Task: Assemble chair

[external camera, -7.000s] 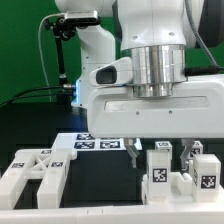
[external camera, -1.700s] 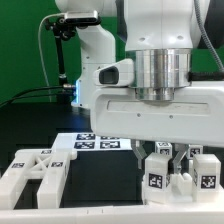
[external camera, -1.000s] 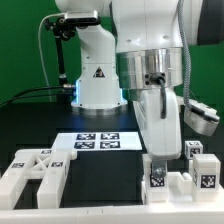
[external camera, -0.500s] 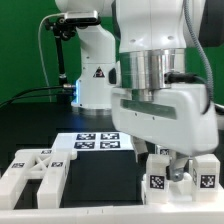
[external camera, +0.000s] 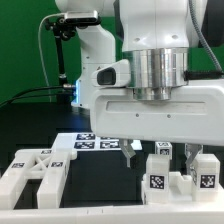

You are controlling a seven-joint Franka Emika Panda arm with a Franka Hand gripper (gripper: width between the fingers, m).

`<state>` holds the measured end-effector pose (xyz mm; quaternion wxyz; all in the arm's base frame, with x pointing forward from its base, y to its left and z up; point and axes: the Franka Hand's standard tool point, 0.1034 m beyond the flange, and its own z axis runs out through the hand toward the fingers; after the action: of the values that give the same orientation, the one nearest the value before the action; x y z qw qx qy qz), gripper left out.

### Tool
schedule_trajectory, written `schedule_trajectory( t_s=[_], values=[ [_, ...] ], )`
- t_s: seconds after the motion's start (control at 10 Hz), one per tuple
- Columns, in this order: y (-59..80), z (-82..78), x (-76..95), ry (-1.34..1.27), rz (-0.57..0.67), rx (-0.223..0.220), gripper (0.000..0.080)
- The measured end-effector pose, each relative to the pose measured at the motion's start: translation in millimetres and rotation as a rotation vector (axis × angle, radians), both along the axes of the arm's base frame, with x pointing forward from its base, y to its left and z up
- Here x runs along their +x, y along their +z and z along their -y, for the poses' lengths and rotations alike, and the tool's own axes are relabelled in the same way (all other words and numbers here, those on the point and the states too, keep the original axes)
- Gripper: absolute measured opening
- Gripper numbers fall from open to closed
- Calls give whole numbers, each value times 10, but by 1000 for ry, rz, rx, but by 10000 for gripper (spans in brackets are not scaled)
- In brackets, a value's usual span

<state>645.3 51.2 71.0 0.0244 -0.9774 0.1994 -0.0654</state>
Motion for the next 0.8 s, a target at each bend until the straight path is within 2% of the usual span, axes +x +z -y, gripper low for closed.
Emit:
schedule_trajectory(
  t_s=[0.1,0.2,0.4,0.5,0.6,0.8],
  values=[
    [-15,30,17,96,10,-15,649],
    [-16,22,14,32,8,-6,649],
    [-18,29,14,0,7,-3,401],
    [-18,25,13,-88,5,11,401],
    [-18,25,13,-131,4,18,284],
    [-20,27,6,-333,-4,44,284]
  ],
)
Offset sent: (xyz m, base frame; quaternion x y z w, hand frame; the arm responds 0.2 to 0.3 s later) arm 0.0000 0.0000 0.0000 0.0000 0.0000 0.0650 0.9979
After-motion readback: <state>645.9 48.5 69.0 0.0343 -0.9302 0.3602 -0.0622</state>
